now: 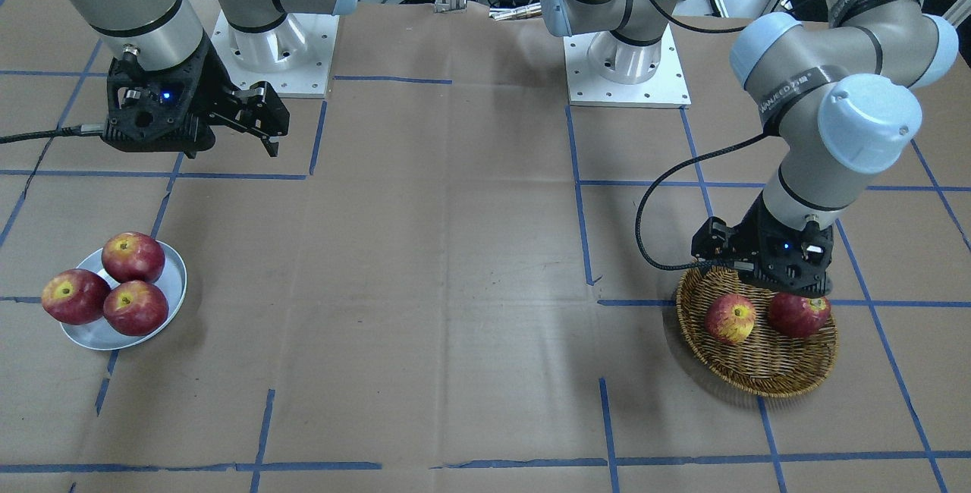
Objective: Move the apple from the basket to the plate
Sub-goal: 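Lower the left gripper into the wicker basket over a yellow-red apple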
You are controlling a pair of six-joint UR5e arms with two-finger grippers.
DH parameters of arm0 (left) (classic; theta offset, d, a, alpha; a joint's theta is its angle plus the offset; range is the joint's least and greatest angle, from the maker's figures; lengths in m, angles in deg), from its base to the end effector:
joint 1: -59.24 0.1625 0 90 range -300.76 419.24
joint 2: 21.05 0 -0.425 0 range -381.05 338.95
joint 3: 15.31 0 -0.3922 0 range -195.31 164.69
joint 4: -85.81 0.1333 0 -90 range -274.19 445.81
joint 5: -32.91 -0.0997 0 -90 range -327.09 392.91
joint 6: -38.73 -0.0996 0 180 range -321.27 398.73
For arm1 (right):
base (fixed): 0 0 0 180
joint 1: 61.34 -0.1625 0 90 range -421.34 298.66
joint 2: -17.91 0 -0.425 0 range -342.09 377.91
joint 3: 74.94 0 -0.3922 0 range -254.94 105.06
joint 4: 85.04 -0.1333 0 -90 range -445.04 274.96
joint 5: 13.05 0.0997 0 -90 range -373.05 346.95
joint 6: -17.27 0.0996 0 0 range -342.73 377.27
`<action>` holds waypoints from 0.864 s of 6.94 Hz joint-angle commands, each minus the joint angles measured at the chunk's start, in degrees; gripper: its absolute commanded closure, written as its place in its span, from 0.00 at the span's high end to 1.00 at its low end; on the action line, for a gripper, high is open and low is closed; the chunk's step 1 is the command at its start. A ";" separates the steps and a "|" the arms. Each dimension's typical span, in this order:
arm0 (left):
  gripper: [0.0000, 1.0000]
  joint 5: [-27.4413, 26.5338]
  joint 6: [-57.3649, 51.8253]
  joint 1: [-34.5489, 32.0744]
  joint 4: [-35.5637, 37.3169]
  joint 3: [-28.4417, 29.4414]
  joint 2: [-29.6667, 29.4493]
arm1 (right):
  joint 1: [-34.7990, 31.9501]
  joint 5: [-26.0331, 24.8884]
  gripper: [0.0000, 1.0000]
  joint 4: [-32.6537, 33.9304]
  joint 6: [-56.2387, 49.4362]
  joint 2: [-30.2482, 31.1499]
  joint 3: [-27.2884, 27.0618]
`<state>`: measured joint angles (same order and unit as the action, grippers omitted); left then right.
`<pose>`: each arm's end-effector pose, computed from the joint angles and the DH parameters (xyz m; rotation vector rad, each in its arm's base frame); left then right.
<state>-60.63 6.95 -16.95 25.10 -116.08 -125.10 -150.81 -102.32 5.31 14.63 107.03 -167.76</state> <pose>0.0117 -0.5803 0.3188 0.4733 3.0167 -0.0733 0.1300 -0.4928 0.4569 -0.0570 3.1254 0.0908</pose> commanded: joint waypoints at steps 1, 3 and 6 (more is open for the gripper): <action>1.00 0.55 -0.65 0.51 2.70 2.31 -5.18 | 0.00 -0.03 1.00 0.00 0.00 0.00 0.00; 1.00 2.81 -3.79 2.51 2.71 3.56 -9.75 | 0.00 -0.03 1.00 0.00 0.00 0.00 0.00; 1.00 3.89 -3.03 4.55 2.71 3.12 -12.40 | 0.00 -0.03 1.00 0.00 0.00 0.00 0.00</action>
<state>-56.86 3.50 -12.71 27.80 -112.82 -136.56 -150.81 -102.33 5.31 14.63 107.03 -167.76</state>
